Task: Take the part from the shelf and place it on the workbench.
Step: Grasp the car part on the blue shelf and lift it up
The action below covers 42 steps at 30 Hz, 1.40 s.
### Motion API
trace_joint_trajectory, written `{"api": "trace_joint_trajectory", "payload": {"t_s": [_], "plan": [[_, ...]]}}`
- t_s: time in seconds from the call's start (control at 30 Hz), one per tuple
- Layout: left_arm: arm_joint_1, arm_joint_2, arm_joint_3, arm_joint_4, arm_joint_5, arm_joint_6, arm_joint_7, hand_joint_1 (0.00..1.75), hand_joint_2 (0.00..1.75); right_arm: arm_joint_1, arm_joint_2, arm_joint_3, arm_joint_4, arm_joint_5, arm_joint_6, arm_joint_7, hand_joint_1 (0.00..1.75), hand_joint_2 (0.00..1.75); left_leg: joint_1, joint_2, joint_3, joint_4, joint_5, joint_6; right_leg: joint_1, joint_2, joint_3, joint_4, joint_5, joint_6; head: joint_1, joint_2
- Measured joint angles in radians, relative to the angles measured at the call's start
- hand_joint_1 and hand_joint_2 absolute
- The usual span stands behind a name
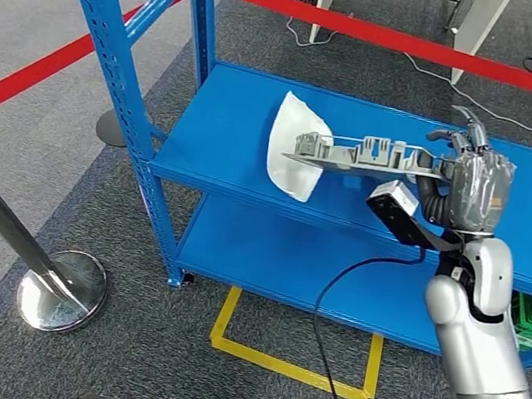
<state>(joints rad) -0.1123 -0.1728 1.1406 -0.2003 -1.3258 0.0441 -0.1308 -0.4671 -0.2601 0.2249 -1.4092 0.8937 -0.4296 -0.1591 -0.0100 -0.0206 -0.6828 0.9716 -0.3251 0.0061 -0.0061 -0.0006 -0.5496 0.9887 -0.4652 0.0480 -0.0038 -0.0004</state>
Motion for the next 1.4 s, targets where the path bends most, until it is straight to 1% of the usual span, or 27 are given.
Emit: {"api": "trace_joint_trajectory", "payload": {"t_s": [0.13, 0.3, 0.97, 1.3, 1.4], "plan": [[0.001, 0.000, 0.002, 0.000, 0.000, 0.001, -0.001, 0.00, 1.75, 0.050, -0.012, -0.013, -0.055, -0.009, -0.011, -0.005, 1.75, 1.75, 0.000, 0.000, 0.000, 0.000, 0.000, 0.000, 0.000, 0.000, -0.001, 0.000, 0.000, 0.000, 0.000, 0.000], [0.002, 0.000, 0.009, 0.000, 0.000, 0.001, -0.001, 0.00, 1.75, 0.084, -0.020, -0.029, -0.092, -0.011, -0.015, -0.012, 1.75, 1.75, 0.000, 0.000, 0.000, 0.000, 0.000, 0.000, 0.000, 0.000, -0.004, 0.000, -0.001, 0.000, 0.000, 0.000], [0.002, 0.000, 0.013, 0.000, 0.002, 0.003, 0.001, 0.00, 1.75, 0.136, -0.029, -0.057, -0.146, -0.012, -0.028, -0.014, 1.75, 1.75, 0.000, 0.000, 0.000, 0.000, -0.001, 0.000, 0.000, 0.000, -0.004, 0.000, -0.002, 0.000, 0.000, 0.000], [0.002, 0.000, 0.018, 0.000, 0.012, 0.010, 0.012, 0.00, 1.75, 0.200, -0.029, -0.081, -0.194, -0.021, -0.064, -0.023, 1.75, 1.75, 0.000, 0.000, 0.001, 0.000, -0.001, 0.000, 0.000, 0.000, -0.004, 0.000, -0.002, 0.000, 0.000, 0.000], [0.002, 0.000, 0.019, 0.000, 0.017, 0.011, 0.019, 0.00, 1.75, 0.237, -0.029, -0.102, -0.222, -0.041, -0.088, -0.039, 1.75, 1.75, 0.000, 0.000, 0.001, 0.000, -0.002, 0.000, 0.000, -0.001, -0.004, 0.000, -0.002, 0.000, 0.000, 0.000]]}}
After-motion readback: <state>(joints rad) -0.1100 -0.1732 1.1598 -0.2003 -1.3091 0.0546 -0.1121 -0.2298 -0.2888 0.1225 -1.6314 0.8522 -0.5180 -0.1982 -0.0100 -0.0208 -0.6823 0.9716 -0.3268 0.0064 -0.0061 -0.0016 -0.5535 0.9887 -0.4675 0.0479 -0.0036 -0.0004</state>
